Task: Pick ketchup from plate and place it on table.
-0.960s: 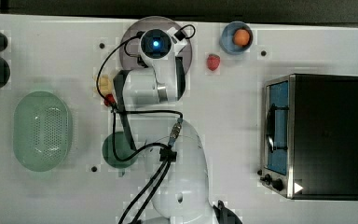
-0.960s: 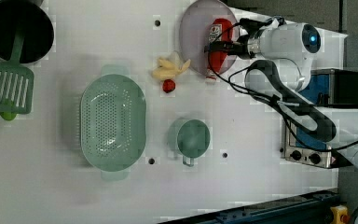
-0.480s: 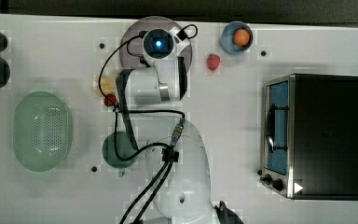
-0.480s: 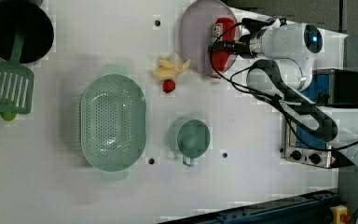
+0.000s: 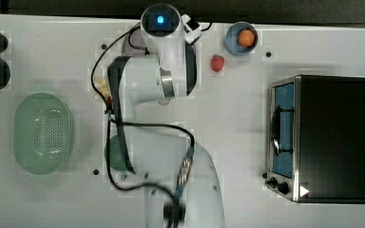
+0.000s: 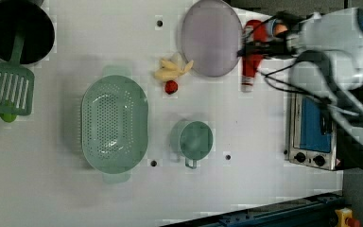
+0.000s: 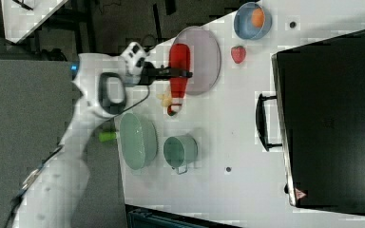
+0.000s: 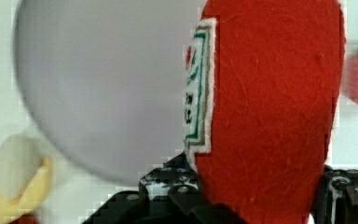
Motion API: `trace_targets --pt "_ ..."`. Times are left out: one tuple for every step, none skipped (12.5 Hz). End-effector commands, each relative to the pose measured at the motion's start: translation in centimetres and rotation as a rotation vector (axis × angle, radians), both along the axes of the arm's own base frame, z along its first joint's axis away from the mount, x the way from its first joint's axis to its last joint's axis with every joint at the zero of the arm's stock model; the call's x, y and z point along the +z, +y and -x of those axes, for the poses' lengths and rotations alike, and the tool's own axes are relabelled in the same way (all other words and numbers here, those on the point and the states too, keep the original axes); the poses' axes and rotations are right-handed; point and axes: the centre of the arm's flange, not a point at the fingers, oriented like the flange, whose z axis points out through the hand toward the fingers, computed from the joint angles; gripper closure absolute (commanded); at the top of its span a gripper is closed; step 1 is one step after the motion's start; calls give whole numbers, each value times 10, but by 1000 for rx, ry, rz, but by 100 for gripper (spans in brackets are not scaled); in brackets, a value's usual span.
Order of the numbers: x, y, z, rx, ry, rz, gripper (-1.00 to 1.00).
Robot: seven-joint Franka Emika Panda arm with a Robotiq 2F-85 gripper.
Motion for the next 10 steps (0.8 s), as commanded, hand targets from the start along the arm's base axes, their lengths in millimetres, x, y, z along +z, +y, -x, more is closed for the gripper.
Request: trace_targets --pt "113 -20 13 -119 -17 42 -20" --pt "125 -28 24 -192 6 54 -20" --pt "135 -35 36 -277 19 59 -20" --pt "142 -41 47 -349 20 63 -20" --pt "146 -46 60 -398 20 71 -20" --pt "146 -50 74 -426 31 79 -20" --pt "143 -53 88 -444 38 85 -20" --pt "137 -56 101 -449 35 86 -20" --pt "131 -60 111 -456 15 78 -20" --pt "122 -64 120 -468 -8 60 -20"
